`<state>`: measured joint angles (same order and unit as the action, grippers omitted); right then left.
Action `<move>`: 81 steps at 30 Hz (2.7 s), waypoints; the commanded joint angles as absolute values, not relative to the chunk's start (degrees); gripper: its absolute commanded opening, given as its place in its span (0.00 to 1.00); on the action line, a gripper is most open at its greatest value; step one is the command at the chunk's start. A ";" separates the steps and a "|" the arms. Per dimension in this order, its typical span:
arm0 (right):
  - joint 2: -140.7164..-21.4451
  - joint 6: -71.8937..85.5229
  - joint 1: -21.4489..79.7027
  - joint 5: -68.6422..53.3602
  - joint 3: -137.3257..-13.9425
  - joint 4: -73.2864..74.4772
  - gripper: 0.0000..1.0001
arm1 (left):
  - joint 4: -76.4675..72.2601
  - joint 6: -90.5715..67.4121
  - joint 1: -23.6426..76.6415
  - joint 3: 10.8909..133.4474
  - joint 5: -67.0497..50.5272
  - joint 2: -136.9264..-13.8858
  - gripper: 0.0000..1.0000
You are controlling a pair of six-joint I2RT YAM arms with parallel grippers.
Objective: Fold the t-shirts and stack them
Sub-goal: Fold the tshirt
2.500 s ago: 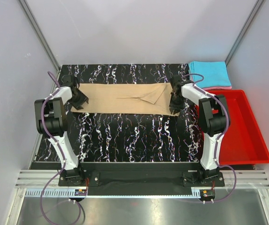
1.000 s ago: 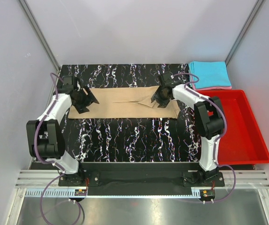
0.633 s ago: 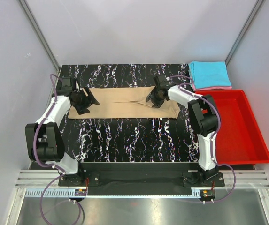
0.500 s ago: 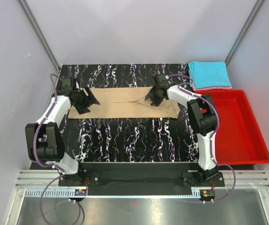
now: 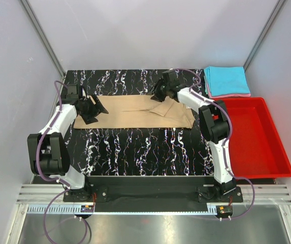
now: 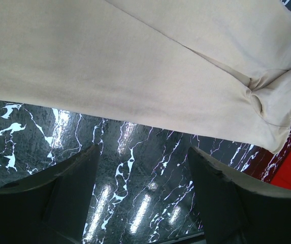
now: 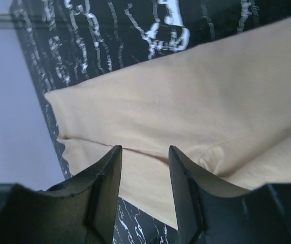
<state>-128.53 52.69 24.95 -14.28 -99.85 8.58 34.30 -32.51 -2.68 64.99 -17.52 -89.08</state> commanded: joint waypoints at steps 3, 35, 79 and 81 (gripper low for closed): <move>-124.38 52.91 23.82 -6.42 -104.00 29.18 0.44 | 31.90 -32.96 -2.11 64.86 -17.49 -87.63 0.76; -132.45 37.53 8.27 -20.74 -101.44 14.68 0.00 | 38.05 -34.80 -4.66 77.87 -2.29 -109.69 0.76; -127.34 55.65 13.27 5.96 -100.80 40.07 0.47 | 42.46 -33.49 -5.54 82.46 -2.21 -113.47 0.76; -128.40 52.04 13.27 7.64 -101.42 40.87 0.47 | 40.96 -33.31 -5.62 79.82 -0.19 -111.89 0.76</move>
<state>-127.09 55.83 13.39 2.37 -99.68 41.85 42.44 -32.99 -5.13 82.61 -5.32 -114.65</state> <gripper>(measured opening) 0.470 0.760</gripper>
